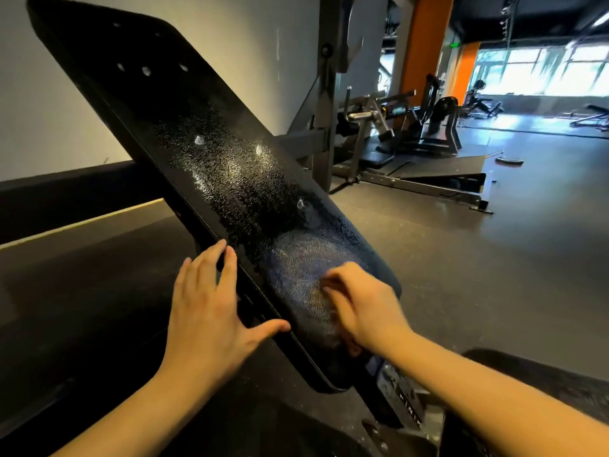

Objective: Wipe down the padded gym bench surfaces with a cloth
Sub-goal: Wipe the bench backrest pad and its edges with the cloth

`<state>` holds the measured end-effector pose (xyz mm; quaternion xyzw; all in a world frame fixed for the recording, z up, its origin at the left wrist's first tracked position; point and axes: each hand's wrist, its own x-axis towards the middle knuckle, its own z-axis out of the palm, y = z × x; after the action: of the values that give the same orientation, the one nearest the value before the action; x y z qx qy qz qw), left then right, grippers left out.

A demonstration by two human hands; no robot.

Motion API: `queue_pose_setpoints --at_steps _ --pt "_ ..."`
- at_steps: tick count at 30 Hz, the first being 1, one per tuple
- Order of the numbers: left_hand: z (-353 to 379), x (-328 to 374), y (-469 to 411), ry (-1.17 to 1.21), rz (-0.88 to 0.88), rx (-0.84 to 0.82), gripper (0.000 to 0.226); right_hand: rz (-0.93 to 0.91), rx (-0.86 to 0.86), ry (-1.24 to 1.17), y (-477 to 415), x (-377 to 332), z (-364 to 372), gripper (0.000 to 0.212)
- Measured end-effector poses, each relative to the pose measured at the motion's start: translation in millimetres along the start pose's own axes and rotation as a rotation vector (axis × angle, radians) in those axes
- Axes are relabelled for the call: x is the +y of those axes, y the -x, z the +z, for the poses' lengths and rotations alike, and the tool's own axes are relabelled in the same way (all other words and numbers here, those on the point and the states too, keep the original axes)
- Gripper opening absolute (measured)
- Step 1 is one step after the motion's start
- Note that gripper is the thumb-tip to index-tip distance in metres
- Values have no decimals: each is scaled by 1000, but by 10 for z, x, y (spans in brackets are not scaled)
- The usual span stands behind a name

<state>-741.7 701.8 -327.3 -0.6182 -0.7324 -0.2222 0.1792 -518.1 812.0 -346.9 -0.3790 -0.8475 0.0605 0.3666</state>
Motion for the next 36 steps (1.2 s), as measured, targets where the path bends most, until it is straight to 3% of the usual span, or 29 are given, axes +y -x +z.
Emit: queue_pose_setpoints --at_steps 3,5,8,11,14,16,18,20,22,24,27,30,32,36 --pt "19 17 2 -32 -10 -13 132 343 103 79 -353 703 1 17" --pt "18 20 -3 -31 -17 -23 133 429 125 76 -800 712 37 17" --pt "-25 36 -4 -39 -26 -36 132 246 141 -69 -1232 58 242 15" --pt "-50 54 3 -53 -31 -37 131 -97 21 -159 -759 -595 309 18" --pt "-80 61 9 -60 -34 -53 131 -272 -41 -190 -151 -273 108 25" --pt "-91 74 1 -68 -38 -56 133 -186 16 -74 -205 233 25 25" --pt "-92 100 4 -75 -45 -53 134 19 59 45 -622 625 24 23" --pt "-84 116 13 -77 -53 -45 135 212 102 54 -1149 708 72 20" --pt "-101 127 16 -74 -64 -55 136 278 161 -10 -1546 481 202 19" --pt "-140 139 7 -95 -64 -72 136 196 161 -90 -1643 31 321 18" --pt "-223 121 -34 -176 -25 -113 131 -171 65 -112 -1154 -491 336 19" --pt "-281 4 -76 -177 33 -85 117 -418 -79 -177 -544 -242 188 21" --pt "-302 -91 -137 -161 64 -59 109 -306 13 -100 -538 209 105 20" --pt "-313 -255 -263 -164 76 -50 113 173 139 64 -1420 561 150 19"
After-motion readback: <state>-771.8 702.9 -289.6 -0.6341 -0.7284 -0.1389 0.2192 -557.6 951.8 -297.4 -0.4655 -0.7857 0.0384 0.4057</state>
